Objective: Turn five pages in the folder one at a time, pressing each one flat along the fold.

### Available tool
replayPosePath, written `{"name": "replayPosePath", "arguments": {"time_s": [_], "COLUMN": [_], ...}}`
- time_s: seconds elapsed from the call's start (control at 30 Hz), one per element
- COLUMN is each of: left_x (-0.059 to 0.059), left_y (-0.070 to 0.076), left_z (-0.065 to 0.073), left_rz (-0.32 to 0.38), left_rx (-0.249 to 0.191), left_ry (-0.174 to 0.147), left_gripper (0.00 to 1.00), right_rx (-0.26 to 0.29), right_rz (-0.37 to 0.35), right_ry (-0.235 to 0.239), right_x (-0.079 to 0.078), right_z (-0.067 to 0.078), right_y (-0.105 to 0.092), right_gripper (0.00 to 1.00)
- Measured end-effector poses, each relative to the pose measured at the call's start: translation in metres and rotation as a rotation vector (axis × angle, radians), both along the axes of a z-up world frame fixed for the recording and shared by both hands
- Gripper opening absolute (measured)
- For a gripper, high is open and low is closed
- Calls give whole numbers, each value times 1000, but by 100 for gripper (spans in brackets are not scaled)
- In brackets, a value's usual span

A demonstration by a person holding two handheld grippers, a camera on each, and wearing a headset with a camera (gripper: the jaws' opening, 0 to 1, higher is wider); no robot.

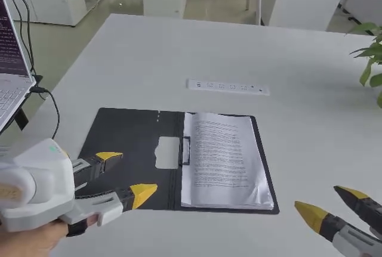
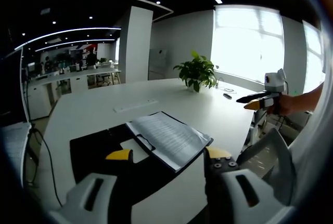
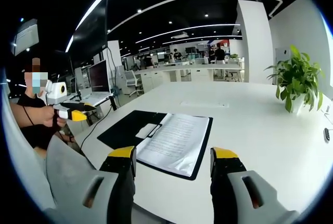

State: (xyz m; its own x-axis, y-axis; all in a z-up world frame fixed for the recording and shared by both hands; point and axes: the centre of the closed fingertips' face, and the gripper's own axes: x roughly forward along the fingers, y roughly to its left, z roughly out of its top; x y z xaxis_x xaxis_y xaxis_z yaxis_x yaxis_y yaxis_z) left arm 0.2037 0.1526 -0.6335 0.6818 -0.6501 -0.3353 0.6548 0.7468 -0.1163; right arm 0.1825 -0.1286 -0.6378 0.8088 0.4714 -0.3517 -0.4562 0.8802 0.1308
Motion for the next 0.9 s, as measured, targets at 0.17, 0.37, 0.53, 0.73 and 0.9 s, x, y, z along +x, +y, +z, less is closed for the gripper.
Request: {"name": "replayPosePath", "arguments": {"time_s": [0.17,0.37,0.53,0.73,0.9], "left_x": [0,-1,-1,-1,-1], "left_y": [-1,2,5,4,3], "left_z": [0,0,0,0,0], "left_rz": [-1,0,8,7,1], "left_rx": [0,13,10,9,13], "left_ry": [-2,3,1,1,-2], "left_gripper": [54,54,54,53,54], "right_rx": [2,6,7,9,10], "right_rz": [1,0,6,5,3], "right_ry": [1,1,-2,-5,-2], "right_x": [0,3,5,6,5], "right_z": [0,-1,0,2,1], "right_y": [-1,0,3,4,3], "right_gripper": [57,57,57,57,57]}}
